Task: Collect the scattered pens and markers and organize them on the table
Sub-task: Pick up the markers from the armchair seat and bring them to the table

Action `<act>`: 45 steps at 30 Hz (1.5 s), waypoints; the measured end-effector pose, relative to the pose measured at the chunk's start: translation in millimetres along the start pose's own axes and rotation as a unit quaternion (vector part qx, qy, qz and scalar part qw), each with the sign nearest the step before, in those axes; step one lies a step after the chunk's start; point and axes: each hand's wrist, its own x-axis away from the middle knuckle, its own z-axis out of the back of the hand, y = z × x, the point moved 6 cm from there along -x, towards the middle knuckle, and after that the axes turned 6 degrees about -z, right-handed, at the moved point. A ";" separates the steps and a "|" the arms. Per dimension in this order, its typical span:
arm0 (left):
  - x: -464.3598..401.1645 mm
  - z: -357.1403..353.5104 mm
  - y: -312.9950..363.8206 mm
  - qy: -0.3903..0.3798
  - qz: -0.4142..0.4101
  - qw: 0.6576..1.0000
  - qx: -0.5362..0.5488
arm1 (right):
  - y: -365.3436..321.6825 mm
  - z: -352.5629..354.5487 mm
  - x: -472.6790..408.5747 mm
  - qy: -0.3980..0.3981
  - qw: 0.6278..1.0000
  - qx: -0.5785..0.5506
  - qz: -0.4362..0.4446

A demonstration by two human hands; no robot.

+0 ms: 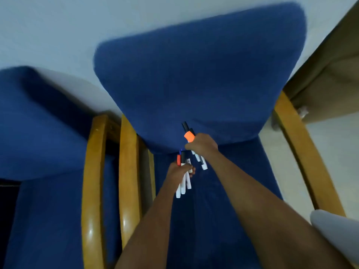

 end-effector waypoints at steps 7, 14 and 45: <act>79.3 21.5 139.8 0.095 -0.118 0.985 0.081 | -71.0 79.0 90.5 0.039 0.983 -0.156 0.092; 216.0 0.6 180.2 0.217 -0.190 0.941 0.178 | -56.0 122.6 201.0 -0.025 0.950 -0.279 0.138; 660.1 -46.6 -244.6 0.447 -0.131 0.767 0.442 | 226.3 -165.2 590.5 -0.319 0.933 -0.144 0.083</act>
